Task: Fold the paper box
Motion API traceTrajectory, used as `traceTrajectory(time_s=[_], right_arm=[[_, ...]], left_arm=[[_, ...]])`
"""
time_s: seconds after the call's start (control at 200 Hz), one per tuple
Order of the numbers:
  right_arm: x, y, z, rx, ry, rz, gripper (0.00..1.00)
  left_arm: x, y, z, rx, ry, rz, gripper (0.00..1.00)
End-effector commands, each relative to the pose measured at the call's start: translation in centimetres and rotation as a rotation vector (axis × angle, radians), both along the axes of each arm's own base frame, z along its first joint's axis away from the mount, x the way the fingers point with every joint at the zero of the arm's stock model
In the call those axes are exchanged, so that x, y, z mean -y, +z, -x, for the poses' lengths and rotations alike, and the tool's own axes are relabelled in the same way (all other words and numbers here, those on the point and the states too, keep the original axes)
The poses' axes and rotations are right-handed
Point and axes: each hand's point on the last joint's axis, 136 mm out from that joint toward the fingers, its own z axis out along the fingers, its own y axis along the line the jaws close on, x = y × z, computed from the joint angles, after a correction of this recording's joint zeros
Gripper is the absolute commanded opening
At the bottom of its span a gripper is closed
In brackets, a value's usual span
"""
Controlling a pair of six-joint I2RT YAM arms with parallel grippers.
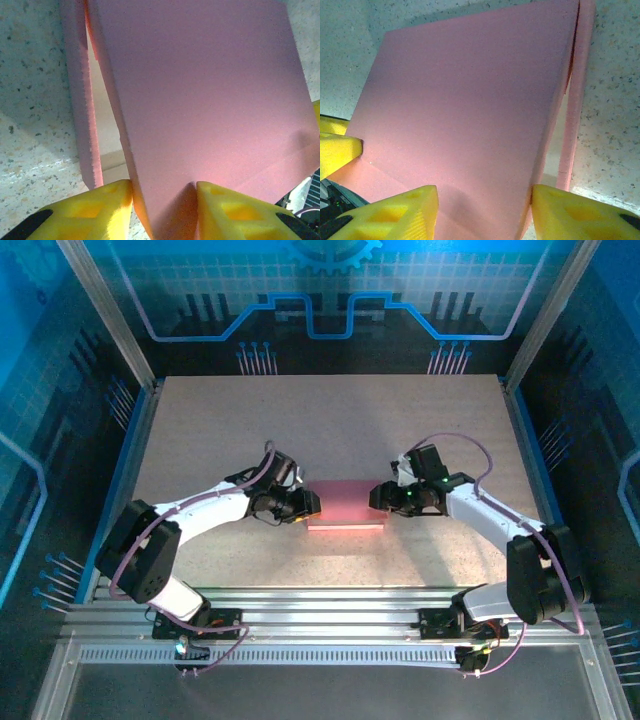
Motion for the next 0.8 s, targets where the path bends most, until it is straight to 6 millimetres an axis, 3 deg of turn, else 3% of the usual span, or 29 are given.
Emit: traceTrajectory(time_s=[0.0,0.3,0.43,0.585,0.69,0.796], right_arm=[[-0.8,0.2,0.5,0.020,0.043,-0.008,0.52],[-0.2,-0.4,0.8,0.020,0.042,0.038,0.55],[-0.1,-0.3,0.9,0.023,0.048,0.042,0.58],[0.0,0.1,0.8,0.033,0.056,0.056,0.59],[0.4,0.4,0.9,0.042,0.060,0.077,0.58],[0.2,1.2,1.0,0.064,0.081,0.070,0.52]], left_arm=[[-0.2,-1.7,1.0,-0.034,-0.003,-0.033,0.38],[-1.2,-3.4,2.2,-0.060,-0.022,-0.104,0.40],[-1.8,-3.6,2.8,-0.066,-0.039,-0.137,0.47],[-2.8,-2.8,3.1,-0.041,-0.061,-0.182,0.60],[-3.2,-1.7,3.0,-0.013,-0.064,-0.188,0.60],[-2.7,-0.2,2.7,0.016,-0.068,-0.148,0.55]])
